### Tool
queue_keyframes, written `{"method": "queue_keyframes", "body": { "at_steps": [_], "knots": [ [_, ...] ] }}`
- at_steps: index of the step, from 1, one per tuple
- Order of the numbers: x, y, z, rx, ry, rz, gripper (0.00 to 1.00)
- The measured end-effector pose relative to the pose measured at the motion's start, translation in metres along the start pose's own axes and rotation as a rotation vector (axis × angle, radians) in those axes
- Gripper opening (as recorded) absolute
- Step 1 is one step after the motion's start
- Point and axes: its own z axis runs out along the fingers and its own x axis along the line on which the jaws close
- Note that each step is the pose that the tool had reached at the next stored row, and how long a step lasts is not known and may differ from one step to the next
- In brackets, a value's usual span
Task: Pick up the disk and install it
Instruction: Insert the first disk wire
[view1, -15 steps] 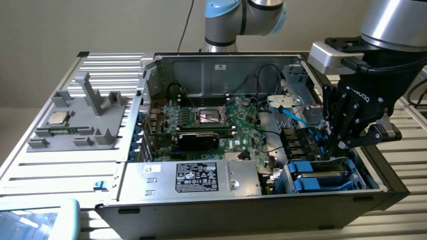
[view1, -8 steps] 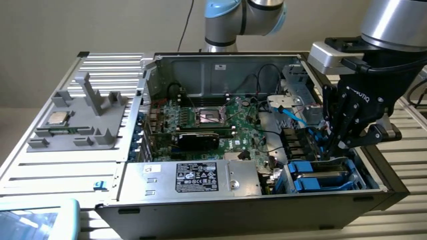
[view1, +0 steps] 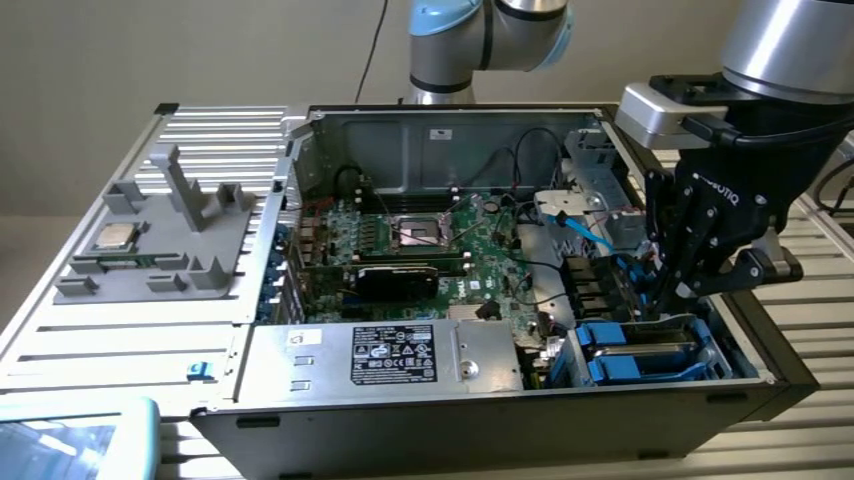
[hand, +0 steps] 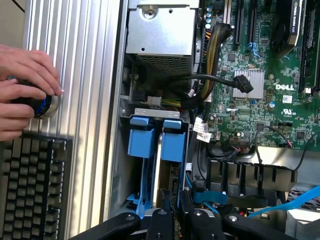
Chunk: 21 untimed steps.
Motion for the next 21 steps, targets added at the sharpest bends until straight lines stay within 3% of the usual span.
{"method": "queue_keyframes", "body": {
  "at_steps": [4,8,12,21],
  "knots": [
    [0.0002,-0.0001,0.0012,-0.0112,-0.0009,0.008,0.16],
    [0.0003,-0.0005,0.0022,-0.016,-0.0017,0.012,0.16],
    [0.0001,-0.0005,0.0038,-0.0246,-0.0026,0.032,0.16],
    [0.0016,-0.0026,0.006,-0.0299,-0.0037,0.056,0.16]
  ]
}}
